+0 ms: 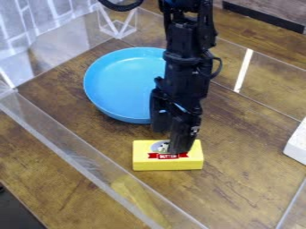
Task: Put the yellow block in the blue tray
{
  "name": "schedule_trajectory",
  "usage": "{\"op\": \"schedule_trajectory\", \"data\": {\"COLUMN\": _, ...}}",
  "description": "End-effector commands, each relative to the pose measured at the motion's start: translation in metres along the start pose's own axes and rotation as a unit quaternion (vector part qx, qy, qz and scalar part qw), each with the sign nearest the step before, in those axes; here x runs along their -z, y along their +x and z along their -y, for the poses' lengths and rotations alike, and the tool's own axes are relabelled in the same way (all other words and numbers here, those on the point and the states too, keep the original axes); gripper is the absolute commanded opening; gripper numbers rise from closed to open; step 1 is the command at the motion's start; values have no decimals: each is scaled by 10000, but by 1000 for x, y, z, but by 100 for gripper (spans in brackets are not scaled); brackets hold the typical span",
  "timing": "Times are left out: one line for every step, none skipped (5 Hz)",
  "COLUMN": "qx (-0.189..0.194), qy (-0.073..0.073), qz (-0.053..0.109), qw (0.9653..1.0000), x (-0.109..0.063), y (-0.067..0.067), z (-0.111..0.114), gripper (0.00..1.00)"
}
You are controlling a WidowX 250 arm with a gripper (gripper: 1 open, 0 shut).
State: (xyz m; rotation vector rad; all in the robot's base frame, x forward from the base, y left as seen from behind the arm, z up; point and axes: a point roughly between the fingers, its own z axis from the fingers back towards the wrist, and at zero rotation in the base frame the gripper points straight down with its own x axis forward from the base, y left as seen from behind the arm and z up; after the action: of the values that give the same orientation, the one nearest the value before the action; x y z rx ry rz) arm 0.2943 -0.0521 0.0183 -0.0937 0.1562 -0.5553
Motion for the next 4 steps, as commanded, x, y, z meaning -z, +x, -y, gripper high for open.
{"op": "schedule_trajectory", "data": {"qx": -162, "qy": -72, "qz": -349, "qw": 9992, "x": 24, "y": 2, "z": 12, "gripper": 100}}
{"op": "schedule_trajectory", "data": {"qx": -12, "qy": -51, "qz": -410, "qw": 9991, "x": 24, "y": 2, "z": 13, "gripper": 100}}
{"op": "schedule_trajectory", "data": {"qx": 135, "qy": -28, "qz": -470, "qw": 9988, "x": 23, "y": 2, "z": 15, "gripper": 100}}
{"op": "schedule_trajectory", "data": {"qx": 283, "qy": -5, "qz": -529, "qw": 9982, "x": 23, "y": 1, "z": 16, "gripper": 100}}
